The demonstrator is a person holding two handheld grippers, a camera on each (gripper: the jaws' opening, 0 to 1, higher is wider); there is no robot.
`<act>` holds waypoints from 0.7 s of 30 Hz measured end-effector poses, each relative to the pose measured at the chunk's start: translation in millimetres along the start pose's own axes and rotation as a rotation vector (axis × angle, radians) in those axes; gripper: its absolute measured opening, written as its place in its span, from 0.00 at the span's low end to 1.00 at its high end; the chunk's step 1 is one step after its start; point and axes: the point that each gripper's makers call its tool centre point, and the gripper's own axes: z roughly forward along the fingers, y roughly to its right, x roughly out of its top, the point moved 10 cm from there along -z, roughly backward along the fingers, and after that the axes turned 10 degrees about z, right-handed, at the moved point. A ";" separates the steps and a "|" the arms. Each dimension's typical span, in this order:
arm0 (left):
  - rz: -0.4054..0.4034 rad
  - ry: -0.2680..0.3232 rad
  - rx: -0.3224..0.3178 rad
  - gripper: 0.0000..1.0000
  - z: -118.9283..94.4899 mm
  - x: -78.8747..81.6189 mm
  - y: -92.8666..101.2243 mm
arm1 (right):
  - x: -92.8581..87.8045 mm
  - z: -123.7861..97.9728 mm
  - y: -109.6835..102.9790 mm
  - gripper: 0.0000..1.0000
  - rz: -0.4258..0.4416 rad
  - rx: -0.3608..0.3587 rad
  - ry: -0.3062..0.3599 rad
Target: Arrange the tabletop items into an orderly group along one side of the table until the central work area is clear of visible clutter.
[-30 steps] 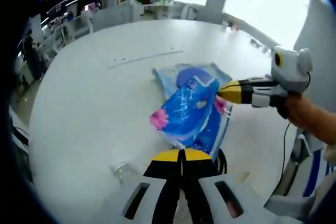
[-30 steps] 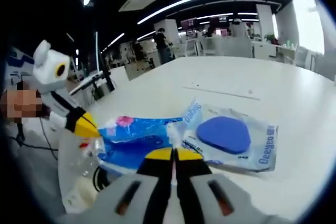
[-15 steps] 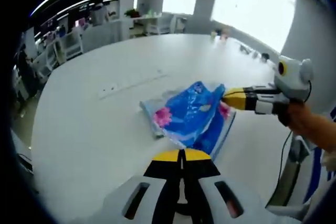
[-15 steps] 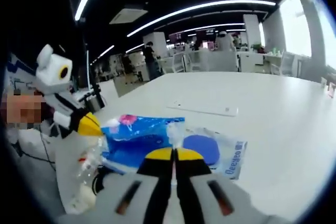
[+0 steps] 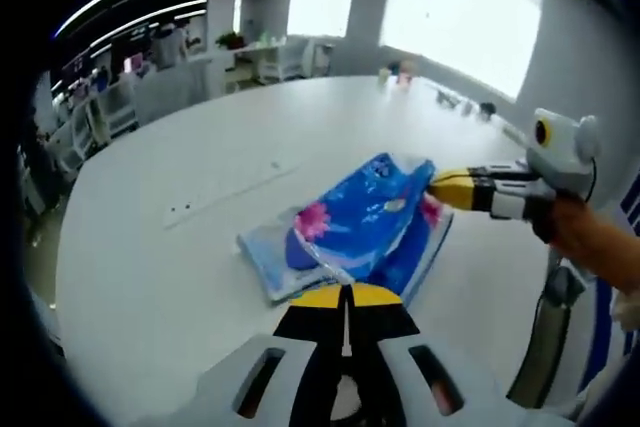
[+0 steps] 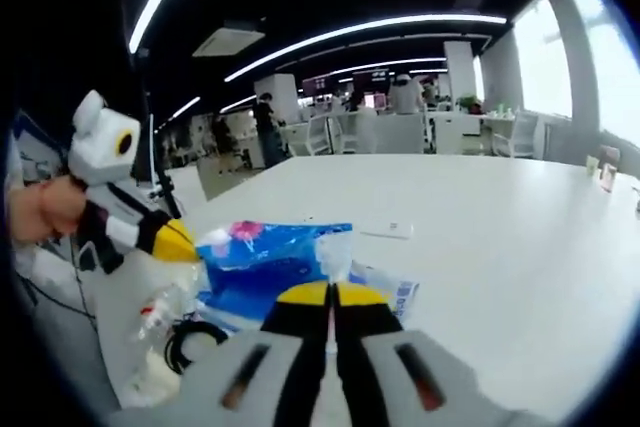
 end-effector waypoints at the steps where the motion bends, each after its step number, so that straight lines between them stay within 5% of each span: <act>1: 0.002 0.003 -0.001 0.00 1.3 2.5 0.7 | 0.6 -0.8 1.1 0.00 0.000 -0.002 0.001; 21: 0.069 0.029 -0.067 0.00 42.8 46.1 22.8 | 20.3 -27.5 48.3 0.00 0.004 -0.096 0.052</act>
